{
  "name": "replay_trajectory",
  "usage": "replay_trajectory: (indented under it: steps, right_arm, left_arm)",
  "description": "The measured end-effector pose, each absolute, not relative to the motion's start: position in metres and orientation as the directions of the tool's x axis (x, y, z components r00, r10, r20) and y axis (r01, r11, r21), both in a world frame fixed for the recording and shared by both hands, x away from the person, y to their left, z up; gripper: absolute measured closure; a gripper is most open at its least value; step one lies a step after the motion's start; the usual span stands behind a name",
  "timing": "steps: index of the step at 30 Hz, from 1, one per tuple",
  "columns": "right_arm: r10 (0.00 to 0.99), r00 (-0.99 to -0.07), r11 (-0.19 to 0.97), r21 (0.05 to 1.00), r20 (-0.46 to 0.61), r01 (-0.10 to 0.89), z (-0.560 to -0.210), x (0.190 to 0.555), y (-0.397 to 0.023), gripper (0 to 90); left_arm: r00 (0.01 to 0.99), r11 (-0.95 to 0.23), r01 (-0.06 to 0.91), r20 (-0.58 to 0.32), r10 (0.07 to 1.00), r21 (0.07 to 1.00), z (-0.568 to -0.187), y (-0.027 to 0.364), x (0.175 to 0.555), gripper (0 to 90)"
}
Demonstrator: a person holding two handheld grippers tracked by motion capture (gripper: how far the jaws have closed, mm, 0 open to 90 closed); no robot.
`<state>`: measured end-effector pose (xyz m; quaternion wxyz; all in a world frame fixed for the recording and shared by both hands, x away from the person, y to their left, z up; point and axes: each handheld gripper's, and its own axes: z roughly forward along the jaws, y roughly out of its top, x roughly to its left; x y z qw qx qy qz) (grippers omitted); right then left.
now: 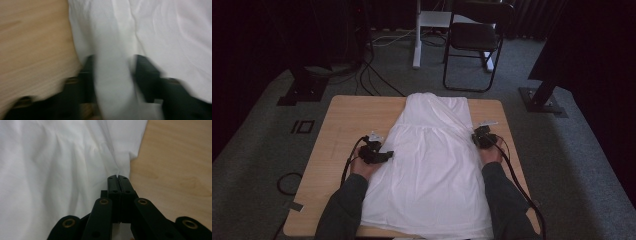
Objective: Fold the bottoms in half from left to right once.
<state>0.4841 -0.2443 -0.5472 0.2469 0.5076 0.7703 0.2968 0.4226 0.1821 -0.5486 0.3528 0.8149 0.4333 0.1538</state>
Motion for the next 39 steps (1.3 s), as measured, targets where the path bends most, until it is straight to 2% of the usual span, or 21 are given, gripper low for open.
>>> replay_trajectory:
  steps: [1,2,3,10,12,18,23,24,26,27,28,30,33,37,39]
  right_arm:
    - [0.929,-0.363,0.307,0.706,-0.076,0.638,-0.549,0.484,-0.245,89.0]
    - [0.93,-0.362,0.296,0.705,-0.059,0.645,-0.551,0.483,-0.246,89.0]
    - [0.931,-0.361,0.282,0.712,-0.043,0.643,-0.552,0.481,-0.249,89.1]
    - [0.926,-0.377,0.264,0.725,-0.007,0.636,-0.556,0.445,-0.265,89.2]
    - [0.923,-0.386,0.262,0.726,0.005,0.636,-0.557,0.428,-0.27,89.3]
    - [0.91,-0.415,0.273,0.721,0.022,0.637,-0.559,0.37,-0.28,87.9]
    - [0.909,-0.416,0.284,0.693,0.026,0.663,-0.557,0.338,-0.289,87.8]
    - [0.91,-0.413,0.279,0.685,0.036,0.673,-0.556,0.335,-0.291,87.6]
    - [0.91,-0.412,0.274,0.676,0.048,0.684,-0.555,0.333,-0.293,84.5]
    - [0.908,-0.416,0.276,0.673,0.052,0.687,-0.554,0.333,-0.295,77.8]
    - [0.898,-0.438,0.284,0.705,0.042,0.65,-0.547,0.334,-0.294,61.2]
    - [0.885,-0.463,0.283,0.739,0.044,0.612,-0.534,0.342,-0.289,53.7]
    - [0.857,-0.514,0.315,0.769,0.021,0.556,-0.518,0.361,-0.27,48.4]
    - [0.838,-0.545,0.356,0.776,-0.019,0.52,-0.512,0.388,-0.247,47.9]
    - [0.819,-0.572,0.393,0.764,-0.038,0.511,-0.513,0.421,-0.223,47.0]
  left_arm:
    - [0.579,-0.379,0.598,-0.054,0.813,0.707,-0.549,0.183,0.421,71.2]
    - [0.579,-0.389,0.596,-0.039,0.815,0.702,-0.548,0.183,0.417,83.3]
    - [0.581,-0.396,0.593,-0.032,0.813,0.701,-0.548,0.184,0.414,88.4]
    - [0.602,-0.445,0.563,0.024,0.798,0.697,-0.549,0.191,0.375,89.0]
    - [0.605,-0.451,0.549,0.038,0.795,0.704,-0.549,0.198,0.348,88.9]
    - [0.606,-0.437,0.55,0.02,0.795,0.711,-0.552,0.213,0.294,88.1]
    - [0.632,-0.436,0.56,-0.022,0.775,0.704,-0.555,0.218,0.265,88.0]
    - [0.632,-0.436,0.561,-0.024,0.774,0.704,-0.554,0.219,0.262,85.6]
    - [0.629,-0.432,0.558,-0.022,0.777,0.708,-0.553,0.22,0.261,67.8]
    - [0.604,-0.379,0.546,-0.038,0.796,0.747,-0.546,0.226,0.263,67.8]
    - [0.595,-0.356,0.536,-0.044,0.802,0.765,-0.541,0.228,0.266,54.9]
    - [0.571,-0.337,0.513,-0.02,0.821,0.79,-0.529,0.229,0.276,48.5]
    - [0.574,-0.35,0.477,0.016,0.819,0.806,-0.512,0.22,0.302,49.4]
    - [0.599,-0.373,0.458,0.031,0.8,0.807,-0.508,0.203,0.326,49.8]
    - [0.624,-0.403,0.461,0.035,0.781,0.791,-0.511,0.183,0.349,49.7]
